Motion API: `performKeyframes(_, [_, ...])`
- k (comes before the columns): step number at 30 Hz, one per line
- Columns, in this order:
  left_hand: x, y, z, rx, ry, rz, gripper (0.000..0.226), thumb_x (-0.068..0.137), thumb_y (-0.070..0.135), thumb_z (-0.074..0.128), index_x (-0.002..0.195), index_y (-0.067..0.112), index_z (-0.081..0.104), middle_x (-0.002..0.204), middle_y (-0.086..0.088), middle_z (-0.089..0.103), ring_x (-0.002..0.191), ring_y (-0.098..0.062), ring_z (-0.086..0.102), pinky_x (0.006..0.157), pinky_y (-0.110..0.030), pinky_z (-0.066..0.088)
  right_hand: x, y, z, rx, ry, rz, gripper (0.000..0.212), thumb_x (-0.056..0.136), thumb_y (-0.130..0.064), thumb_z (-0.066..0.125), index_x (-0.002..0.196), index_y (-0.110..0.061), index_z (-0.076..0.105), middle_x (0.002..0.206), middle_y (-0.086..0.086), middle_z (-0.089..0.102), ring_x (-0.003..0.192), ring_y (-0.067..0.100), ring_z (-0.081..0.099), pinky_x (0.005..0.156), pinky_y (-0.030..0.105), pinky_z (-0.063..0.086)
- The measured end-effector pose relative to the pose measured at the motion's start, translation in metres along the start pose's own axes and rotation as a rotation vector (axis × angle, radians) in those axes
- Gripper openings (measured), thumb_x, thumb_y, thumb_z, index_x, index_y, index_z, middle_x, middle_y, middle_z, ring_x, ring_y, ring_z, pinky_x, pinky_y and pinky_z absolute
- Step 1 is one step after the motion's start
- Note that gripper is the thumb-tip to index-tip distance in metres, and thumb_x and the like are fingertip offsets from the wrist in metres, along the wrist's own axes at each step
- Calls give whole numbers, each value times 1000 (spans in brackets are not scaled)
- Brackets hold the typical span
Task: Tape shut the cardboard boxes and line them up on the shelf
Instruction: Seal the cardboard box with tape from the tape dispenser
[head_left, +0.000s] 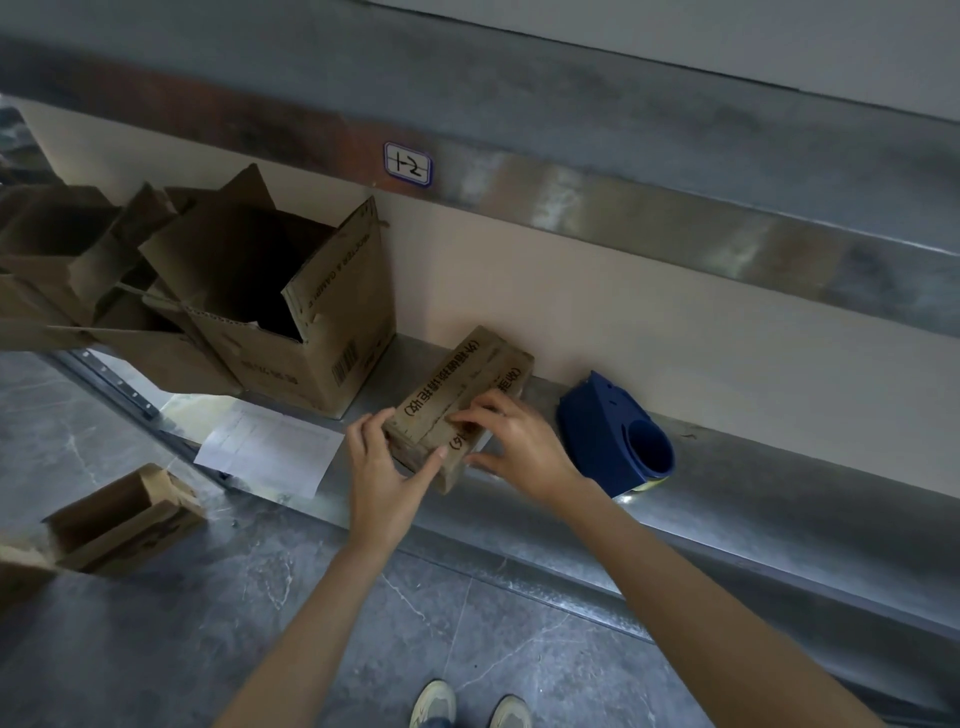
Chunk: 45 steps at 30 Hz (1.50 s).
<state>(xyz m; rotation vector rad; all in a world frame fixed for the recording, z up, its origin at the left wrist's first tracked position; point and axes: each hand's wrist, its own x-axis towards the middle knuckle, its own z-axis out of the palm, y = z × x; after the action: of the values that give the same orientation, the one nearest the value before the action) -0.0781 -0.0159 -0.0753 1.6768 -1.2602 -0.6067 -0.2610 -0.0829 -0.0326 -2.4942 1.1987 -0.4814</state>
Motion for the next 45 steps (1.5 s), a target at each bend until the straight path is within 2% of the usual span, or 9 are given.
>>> performKeyframes(4, [2,-1,0,-15,-19,-3,79,72,43,83,135,16,44,130,9,29,119,-22,46,91,-48,54,1,12,-9,4,61,80,59,74,-24,83,128,-19,62,132,4,55,124,25,49,96,47,47])
performKeyframes(9, [9,-5,-11,-24,-96,55,77,74,30,85,139,16,47,128,8,26,119,-21,48,100,-37,50,-1,34,-18,-42,11,191,70,81,-25,78,143,-18,47,155,6,32,146,27,23,117,46,25])
performKeyframes(15, [28,0,-15,-83,-183,17,73,82,15,79,145,24,43,133,7,35,115,-1,49,101,-28,46,-16,41,-23,-68,91,255,60,83,-18,75,139,-17,53,140,7,49,127,30,44,105,40,39])
performKeyframes(20, [44,12,-12,-128,-256,-34,63,92,1,62,147,23,40,142,9,35,134,-17,41,111,-41,40,-26,44,-25,6,96,321,71,79,-28,80,142,-17,49,137,12,44,122,32,42,103,41,40])
performKeyframes(23, [54,21,-4,-37,-259,23,60,92,-1,55,147,15,41,146,-1,39,137,-20,40,112,-29,32,-30,44,-24,3,77,369,74,76,-39,80,141,-16,51,133,11,44,120,30,42,103,40,42])
performKeyframes(32, [64,23,12,158,-225,135,63,89,36,70,139,9,45,144,-3,36,126,-19,48,103,-38,44,-33,40,-16,-81,180,370,79,69,-69,69,122,-10,62,132,6,47,123,28,43,100,44,43])
performKeyframes(36, [69,19,17,273,-220,214,63,91,40,66,141,9,44,151,-5,33,135,-22,42,103,-43,46,-29,40,-11,-39,121,328,82,86,-72,41,145,-14,42,157,5,27,149,21,14,121,41,18])
performKeyframes(39, [70,14,20,322,-289,321,64,96,45,56,151,17,38,160,-1,31,149,-17,24,115,-41,33,-30,42,-4,-82,11,253,73,95,-66,25,156,-28,14,163,-4,7,150,14,-8,123,42,4])
performKeyframes(45, [75,10,18,411,-331,394,76,89,67,41,149,20,44,156,1,39,149,-16,22,116,-39,29,-28,48,-2,-147,-22,241,71,96,-64,20,155,-25,19,163,-4,4,148,12,-9,122,39,3])
